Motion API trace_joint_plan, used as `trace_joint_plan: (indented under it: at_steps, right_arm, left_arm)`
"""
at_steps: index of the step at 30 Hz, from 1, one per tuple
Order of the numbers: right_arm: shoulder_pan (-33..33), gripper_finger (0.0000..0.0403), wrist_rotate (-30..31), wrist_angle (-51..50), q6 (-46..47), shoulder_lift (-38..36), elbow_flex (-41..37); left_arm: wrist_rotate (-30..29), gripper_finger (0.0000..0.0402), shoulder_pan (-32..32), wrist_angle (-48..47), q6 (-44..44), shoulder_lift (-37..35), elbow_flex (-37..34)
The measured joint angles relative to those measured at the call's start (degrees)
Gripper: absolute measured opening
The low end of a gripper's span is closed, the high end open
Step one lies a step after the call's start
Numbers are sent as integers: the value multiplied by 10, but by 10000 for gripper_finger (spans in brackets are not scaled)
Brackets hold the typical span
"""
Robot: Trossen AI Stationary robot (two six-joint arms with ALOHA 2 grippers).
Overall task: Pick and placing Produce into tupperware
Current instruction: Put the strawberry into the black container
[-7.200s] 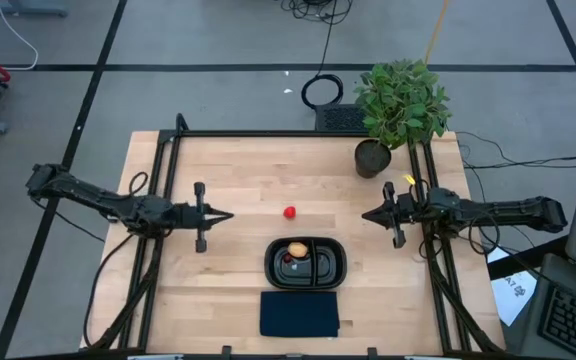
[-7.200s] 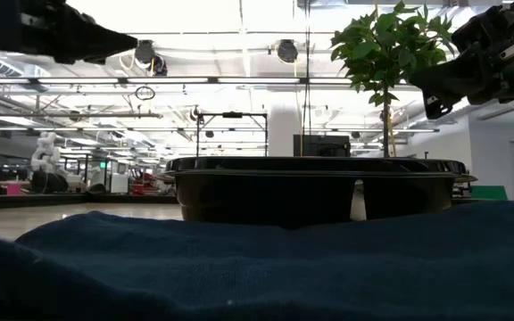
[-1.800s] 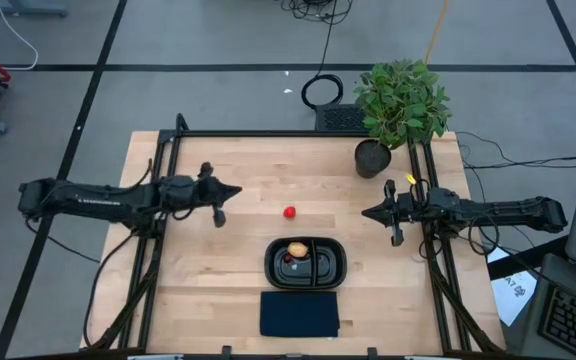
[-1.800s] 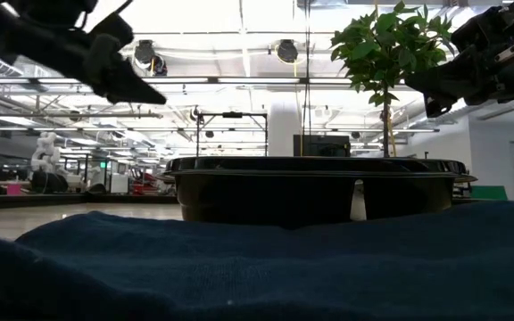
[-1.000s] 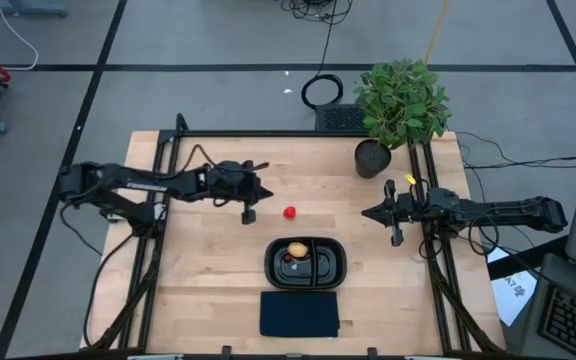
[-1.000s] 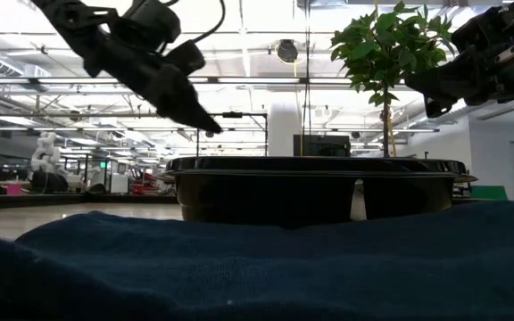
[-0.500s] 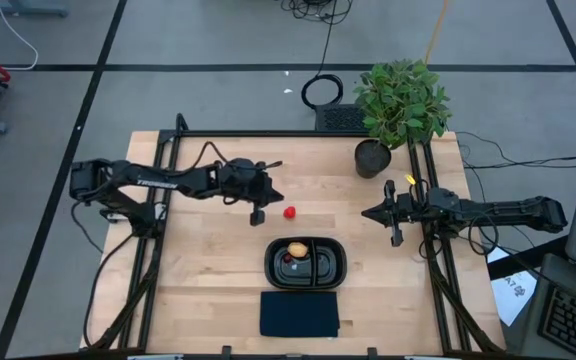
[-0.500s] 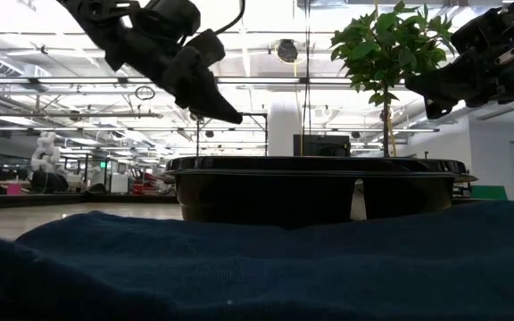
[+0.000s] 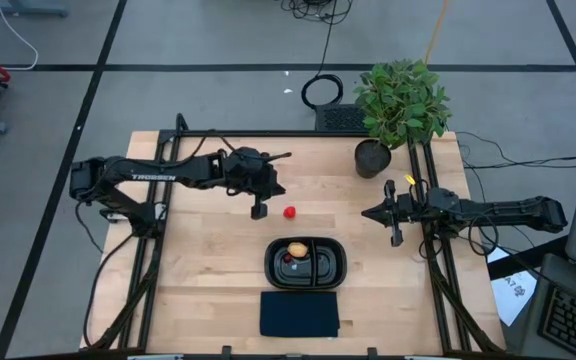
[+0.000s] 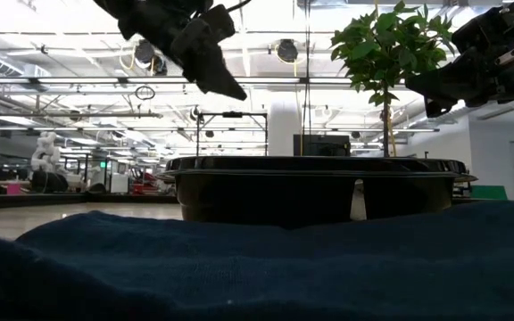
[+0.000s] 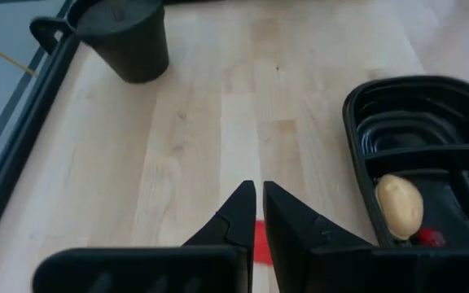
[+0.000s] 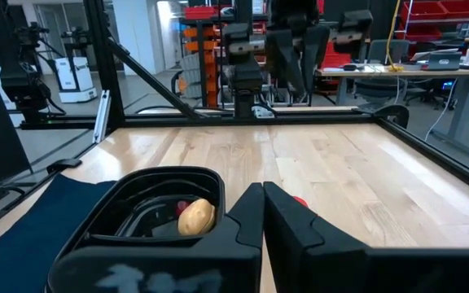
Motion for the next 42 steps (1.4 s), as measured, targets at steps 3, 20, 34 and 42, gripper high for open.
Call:
trace_joint_plan:
  at_steps: [3,20,34,42]
  right_arm:
    - [0,0,0,0,0,0,0]
    - [0,0,1,-7,-1,6,0]
    - [0,0,0,-8,1,7,0]
    - [0,0,0,-8,1,7,0]
  left_arm:
    - [3,30,0,-29,9,0,25]
    - [7,30,-1,-212,32,193,184]
    - [6,54,-4,-271,48,253,231]
    - [23,187,-18,-274,82,253,231]
